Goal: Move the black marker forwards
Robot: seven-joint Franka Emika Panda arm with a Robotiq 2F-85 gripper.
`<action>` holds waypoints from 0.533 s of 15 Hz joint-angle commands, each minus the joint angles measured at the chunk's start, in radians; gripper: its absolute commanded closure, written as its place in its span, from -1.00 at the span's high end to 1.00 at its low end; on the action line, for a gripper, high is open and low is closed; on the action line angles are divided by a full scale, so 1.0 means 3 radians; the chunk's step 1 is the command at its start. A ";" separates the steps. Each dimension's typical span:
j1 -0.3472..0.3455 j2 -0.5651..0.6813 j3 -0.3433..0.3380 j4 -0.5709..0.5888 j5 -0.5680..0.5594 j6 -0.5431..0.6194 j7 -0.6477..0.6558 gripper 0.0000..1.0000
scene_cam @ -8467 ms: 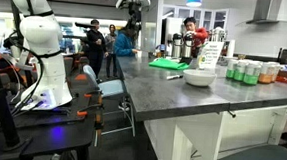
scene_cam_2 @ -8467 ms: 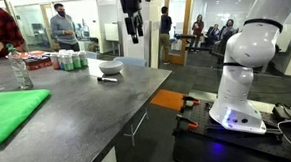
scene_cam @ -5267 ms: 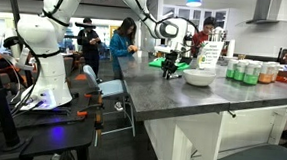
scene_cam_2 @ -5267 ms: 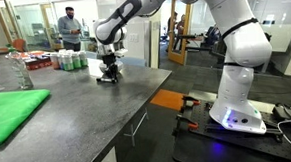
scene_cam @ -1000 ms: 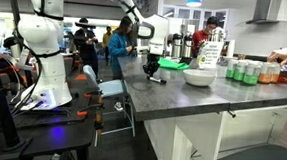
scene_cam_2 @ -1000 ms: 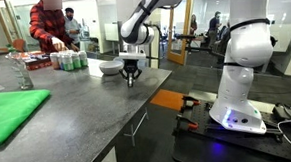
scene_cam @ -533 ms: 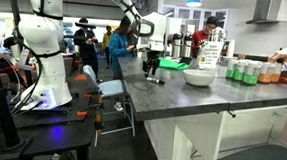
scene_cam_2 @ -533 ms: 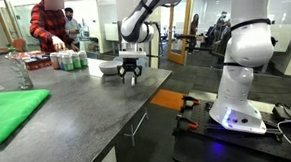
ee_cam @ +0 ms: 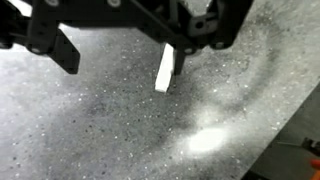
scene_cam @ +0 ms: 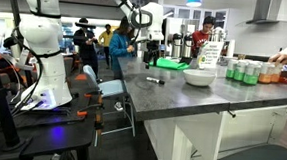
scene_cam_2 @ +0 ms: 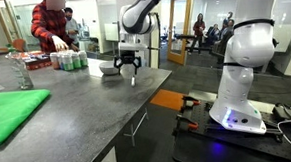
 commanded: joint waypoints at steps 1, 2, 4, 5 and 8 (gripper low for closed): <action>0.0029 -0.0263 0.0037 -0.0068 -0.0306 -0.0235 0.0042 1.00; 0.0026 -0.0330 0.0052 -0.0061 -0.0419 -0.0328 0.0038 1.00; 0.0010 -0.0441 0.0094 -0.0044 -0.0675 -0.0460 0.0075 1.00; 0.0001 -0.0501 0.0118 -0.0040 -0.0846 -0.0525 0.0045 1.00; -0.0018 -0.0639 0.0174 0.0000 -0.1049 -0.0768 -0.0094 1.00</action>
